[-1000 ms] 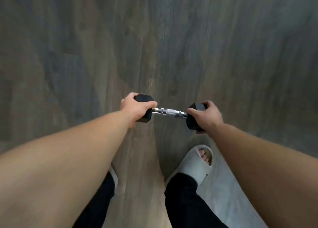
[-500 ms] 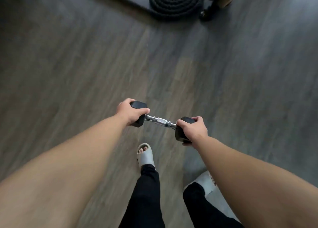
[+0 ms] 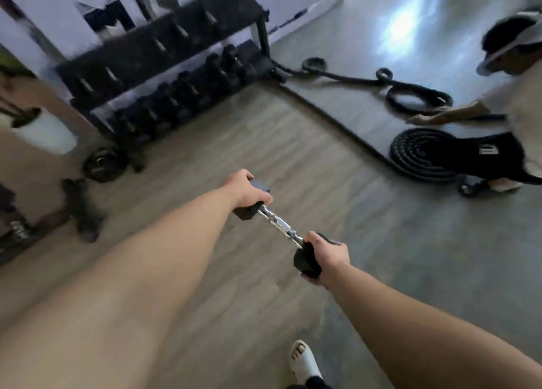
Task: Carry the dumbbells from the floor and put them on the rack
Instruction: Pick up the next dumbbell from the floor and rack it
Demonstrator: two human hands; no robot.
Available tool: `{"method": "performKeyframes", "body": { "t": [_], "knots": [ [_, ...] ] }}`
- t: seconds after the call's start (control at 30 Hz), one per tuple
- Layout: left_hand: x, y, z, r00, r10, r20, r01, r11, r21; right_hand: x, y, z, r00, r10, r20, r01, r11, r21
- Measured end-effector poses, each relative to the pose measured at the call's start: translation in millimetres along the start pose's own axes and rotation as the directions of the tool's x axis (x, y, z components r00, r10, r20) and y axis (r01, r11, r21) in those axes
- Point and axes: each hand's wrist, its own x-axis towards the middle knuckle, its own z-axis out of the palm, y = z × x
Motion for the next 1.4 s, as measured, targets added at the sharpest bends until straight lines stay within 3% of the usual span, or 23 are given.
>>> {"method": "performKeyframes", "body": {
  "t": [0.3, 0.67, 0.97, 1.2, 1.4],
  "knots": [
    [68, -73, -147, 0.991, -0.099, -0.093, 0.109, 0.988, 0.111, 4, -39, 177, 0.979, 0.066, 0.191, -0.061, 0.998, -0.027],
    [253, -118, -283, 0.983, -0.167, -0.070, 0.176, 0.973, 0.146, 98, -143, 387, 0.958, 0.149, 0.246, -0.107, 0.978, -0.177],
    [416, -148, -437, 0.986, -0.136, -0.095, 0.147, 0.981, 0.123, 142, -243, 590, 0.964, 0.115, 0.238, -0.079, 0.985, -0.156],
    [558, -189, -560, 0.996, -0.035, -0.084, 0.048, 0.986, 0.160, 173, -318, 761, 0.970, 0.057, 0.235, -0.034, 0.994, -0.100],
    [672, -184, -659, 1.000, -0.010, -0.027, 0.016, 0.967, 0.255, 198, -381, 886, 0.973, 0.087, 0.212, -0.079, 0.996, -0.046]
  ]
}}
